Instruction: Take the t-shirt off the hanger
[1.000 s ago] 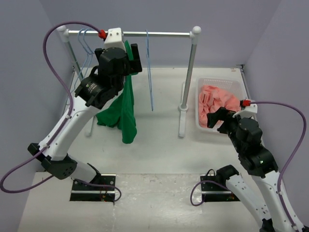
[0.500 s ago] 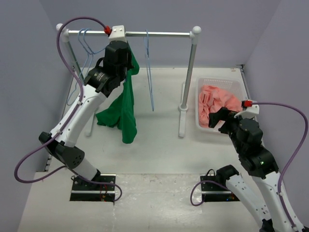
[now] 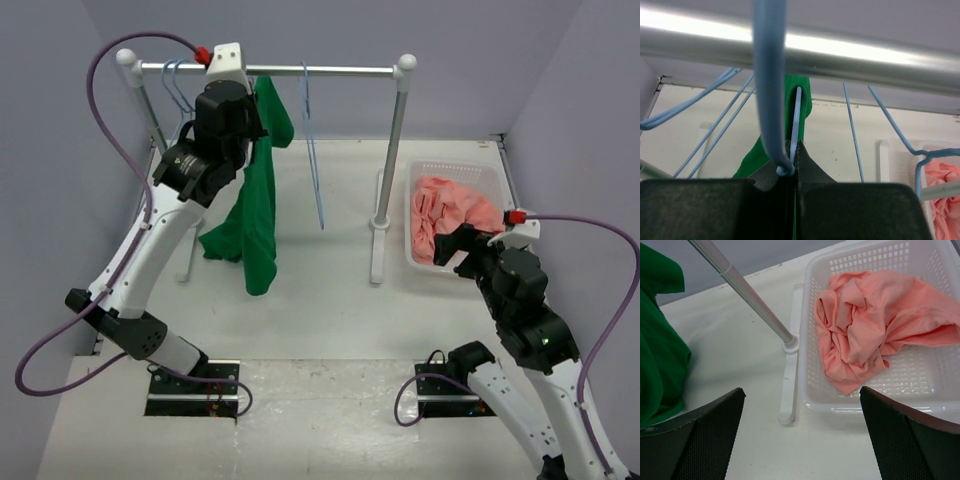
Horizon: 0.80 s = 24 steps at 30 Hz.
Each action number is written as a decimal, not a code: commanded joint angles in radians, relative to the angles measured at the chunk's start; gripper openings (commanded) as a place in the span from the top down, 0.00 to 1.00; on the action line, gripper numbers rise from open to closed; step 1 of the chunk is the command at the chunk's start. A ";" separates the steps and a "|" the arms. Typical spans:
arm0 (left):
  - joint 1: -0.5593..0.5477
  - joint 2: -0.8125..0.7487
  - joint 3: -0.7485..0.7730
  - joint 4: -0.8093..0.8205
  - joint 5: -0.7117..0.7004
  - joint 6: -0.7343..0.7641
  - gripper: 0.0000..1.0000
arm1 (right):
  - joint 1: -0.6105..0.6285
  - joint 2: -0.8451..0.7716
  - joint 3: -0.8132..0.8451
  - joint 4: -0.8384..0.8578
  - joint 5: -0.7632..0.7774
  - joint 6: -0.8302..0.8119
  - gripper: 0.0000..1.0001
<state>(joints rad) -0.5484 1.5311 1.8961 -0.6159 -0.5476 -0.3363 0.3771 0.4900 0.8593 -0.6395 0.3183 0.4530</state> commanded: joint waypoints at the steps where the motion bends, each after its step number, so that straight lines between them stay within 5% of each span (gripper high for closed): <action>1: 0.001 -0.077 0.089 0.068 0.014 0.031 1.00 | -0.001 -0.018 -0.003 -0.008 -0.047 -0.003 0.01; 15: -0.039 -0.512 -0.244 -0.027 0.314 -0.047 1.00 | 0.000 0.055 -0.026 0.076 -0.329 -0.109 0.01; 24: -0.041 -0.693 -0.402 -0.330 0.634 -0.032 1.00 | 0.112 0.070 -0.019 0.139 -0.532 -0.197 0.01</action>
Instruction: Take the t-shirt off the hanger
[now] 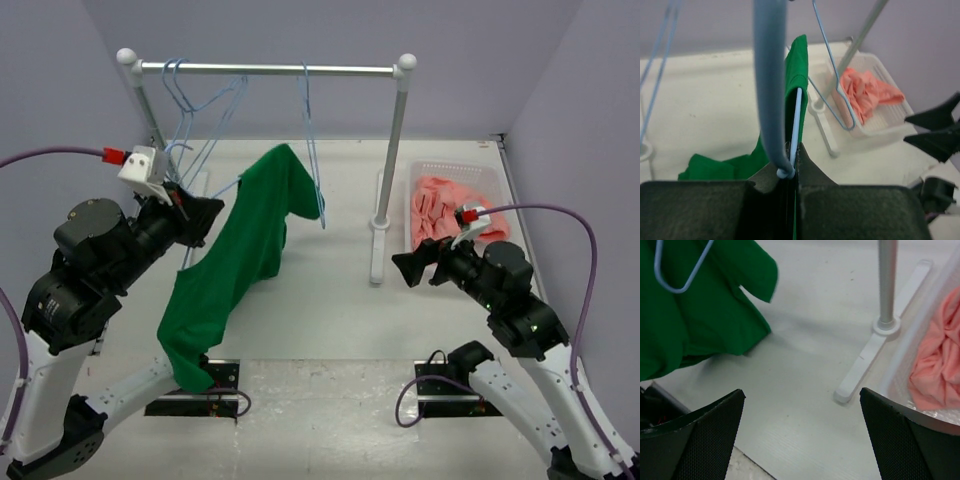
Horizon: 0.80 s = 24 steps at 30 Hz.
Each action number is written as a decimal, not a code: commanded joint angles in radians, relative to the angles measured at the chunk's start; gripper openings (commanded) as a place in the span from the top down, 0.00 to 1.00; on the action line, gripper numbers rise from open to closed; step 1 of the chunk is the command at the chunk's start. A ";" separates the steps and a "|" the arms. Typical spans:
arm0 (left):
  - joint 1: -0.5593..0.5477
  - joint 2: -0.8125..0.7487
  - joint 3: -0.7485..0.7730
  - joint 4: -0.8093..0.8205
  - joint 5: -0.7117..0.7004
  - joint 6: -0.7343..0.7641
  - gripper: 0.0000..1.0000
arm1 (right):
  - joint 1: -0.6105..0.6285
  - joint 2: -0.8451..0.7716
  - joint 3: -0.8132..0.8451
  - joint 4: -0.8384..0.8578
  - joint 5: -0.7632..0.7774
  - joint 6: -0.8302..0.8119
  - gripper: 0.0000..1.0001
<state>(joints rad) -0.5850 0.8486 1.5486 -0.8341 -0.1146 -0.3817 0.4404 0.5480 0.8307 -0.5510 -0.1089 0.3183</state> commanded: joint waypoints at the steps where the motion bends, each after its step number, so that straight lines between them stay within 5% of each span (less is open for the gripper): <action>1: -0.003 -0.017 -0.079 -0.156 0.249 0.018 1.00 | 0.076 0.026 0.011 0.056 -0.101 -0.062 0.01; 8: -0.004 -0.091 -0.310 -0.169 0.430 0.003 1.00 | 0.348 0.188 -0.057 0.227 -0.101 -0.131 0.01; 14: -0.004 -0.151 -0.393 -0.103 0.613 0.058 1.00 | 0.359 0.297 -0.139 0.374 -0.212 -0.251 0.01; 24: -0.004 -0.169 -0.369 -0.079 0.691 0.121 1.00 | 0.360 0.478 -0.157 0.655 -0.402 -0.351 0.04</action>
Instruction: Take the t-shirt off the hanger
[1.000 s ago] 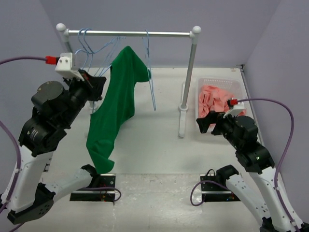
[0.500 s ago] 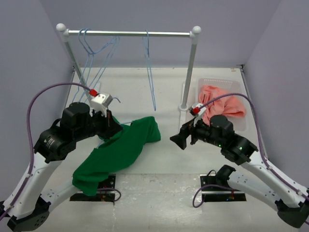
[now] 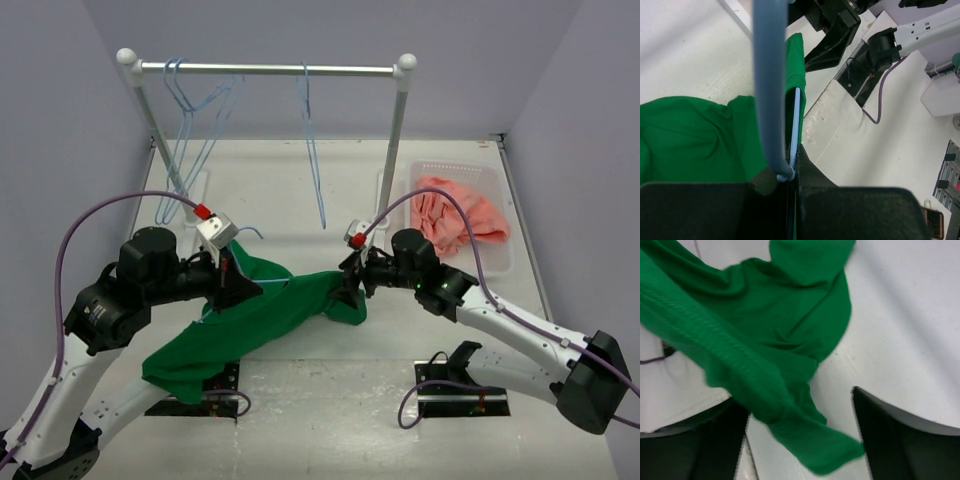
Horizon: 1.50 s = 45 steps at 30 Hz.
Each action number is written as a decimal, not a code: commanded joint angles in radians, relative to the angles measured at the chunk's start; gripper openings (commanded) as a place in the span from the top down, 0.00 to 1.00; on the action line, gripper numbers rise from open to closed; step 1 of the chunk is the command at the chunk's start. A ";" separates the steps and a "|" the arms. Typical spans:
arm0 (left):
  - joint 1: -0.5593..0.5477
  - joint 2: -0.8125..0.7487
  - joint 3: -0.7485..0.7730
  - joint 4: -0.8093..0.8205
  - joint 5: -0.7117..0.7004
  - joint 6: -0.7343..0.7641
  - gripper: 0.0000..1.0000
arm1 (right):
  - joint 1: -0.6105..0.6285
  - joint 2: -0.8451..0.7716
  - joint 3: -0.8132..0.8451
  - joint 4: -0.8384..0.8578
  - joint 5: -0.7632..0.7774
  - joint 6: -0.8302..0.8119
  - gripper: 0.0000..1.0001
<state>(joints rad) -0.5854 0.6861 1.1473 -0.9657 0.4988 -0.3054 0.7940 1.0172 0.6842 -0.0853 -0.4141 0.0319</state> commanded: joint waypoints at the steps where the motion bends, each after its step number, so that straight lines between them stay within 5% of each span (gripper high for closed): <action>1: -0.002 -0.005 0.037 0.055 0.070 0.046 1.00 | 0.005 0.024 -0.009 0.205 -0.110 -0.061 0.27; 5: -0.002 0.004 0.075 0.048 0.020 0.045 1.00 | 0.005 0.028 -0.038 0.219 -0.057 -0.044 1.00; 12: -0.004 0.003 0.094 0.039 -0.121 0.037 1.00 | -0.085 -0.092 -0.169 0.274 0.294 0.088 1.00; 17: -0.004 -0.022 0.137 0.016 -0.181 0.051 1.00 | -0.275 -0.153 -0.209 0.262 0.328 0.186 1.00; 22: -0.004 -0.049 0.121 0.060 -0.247 0.014 1.00 | -0.282 -0.163 -0.192 0.227 0.313 0.151 1.00; 28: -0.002 -0.042 0.072 0.218 -0.293 -0.073 1.00 | -0.231 -0.123 -0.180 0.252 -0.028 0.154 1.00; 33: -0.004 0.035 0.029 0.347 -0.385 -0.128 1.00 | -0.035 -0.027 -0.123 0.188 -0.018 0.036 1.00; 40: -0.002 0.156 0.109 0.354 -0.586 -0.138 1.00 | -0.004 0.069 -0.112 0.127 0.105 0.089 1.00; 42: -0.004 0.156 0.152 0.334 -0.605 -0.115 1.00 | -0.004 0.057 -0.126 0.118 0.203 0.132 0.88; 43: -0.002 0.148 0.160 0.335 -0.589 -0.103 1.00 | -0.004 0.041 -0.144 0.125 0.230 0.146 0.51; 45: -0.004 0.135 0.184 0.340 -0.505 -0.066 1.00 | -0.006 0.027 -0.152 0.128 0.254 0.160 0.22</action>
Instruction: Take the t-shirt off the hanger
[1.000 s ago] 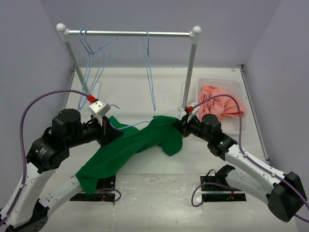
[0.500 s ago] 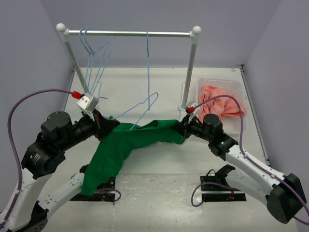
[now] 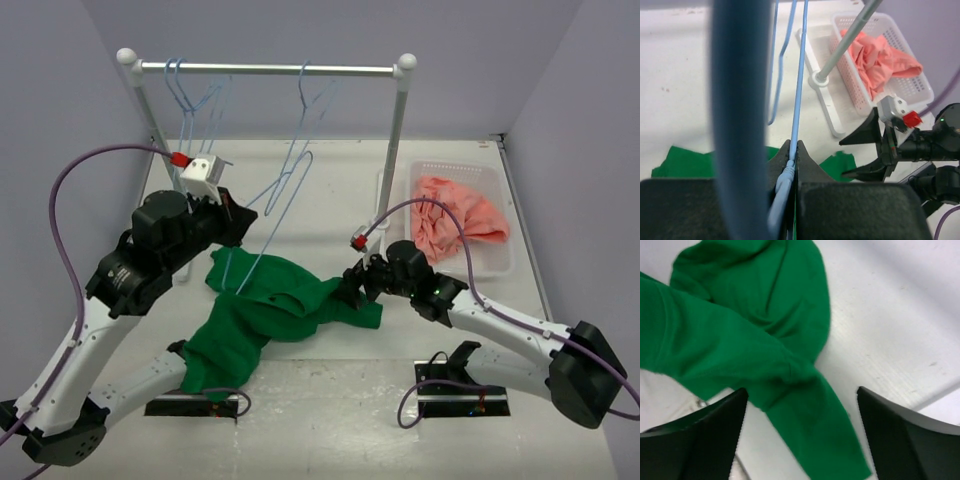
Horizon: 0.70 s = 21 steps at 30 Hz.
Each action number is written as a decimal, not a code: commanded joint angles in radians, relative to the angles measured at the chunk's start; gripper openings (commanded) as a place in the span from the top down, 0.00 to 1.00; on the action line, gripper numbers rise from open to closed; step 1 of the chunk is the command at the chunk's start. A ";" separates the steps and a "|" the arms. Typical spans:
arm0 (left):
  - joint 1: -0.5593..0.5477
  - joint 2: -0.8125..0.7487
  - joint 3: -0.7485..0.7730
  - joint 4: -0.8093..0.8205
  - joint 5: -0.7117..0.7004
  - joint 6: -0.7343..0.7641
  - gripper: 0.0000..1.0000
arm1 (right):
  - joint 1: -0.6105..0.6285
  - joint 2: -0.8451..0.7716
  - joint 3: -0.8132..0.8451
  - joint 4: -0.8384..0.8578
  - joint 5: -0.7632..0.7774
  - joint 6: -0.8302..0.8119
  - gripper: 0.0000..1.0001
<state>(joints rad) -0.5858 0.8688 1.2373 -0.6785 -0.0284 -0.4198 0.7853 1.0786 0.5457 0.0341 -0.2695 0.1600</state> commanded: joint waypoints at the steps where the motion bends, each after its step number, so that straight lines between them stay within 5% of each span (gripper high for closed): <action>1: -0.003 -0.053 0.102 0.051 0.066 0.062 1.00 | 0.003 -0.040 -0.010 0.004 0.124 0.041 0.01; 6: -0.002 -0.071 0.163 0.048 0.248 0.107 1.00 | 0.005 -0.071 -0.001 -0.016 0.174 0.050 0.01; 13: -0.002 -0.060 0.284 0.089 0.153 0.072 1.00 | 0.003 -0.129 -0.004 -0.013 0.204 0.036 0.01; 21: -0.003 -0.008 0.260 0.318 0.190 0.032 1.00 | 0.005 -0.160 0.005 0.053 -0.114 -0.054 0.01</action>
<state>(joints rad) -0.5858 0.8337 1.4944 -0.5415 0.1360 -0.3603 0.7856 0.9348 0.5388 0.0269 -0.2600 0.1448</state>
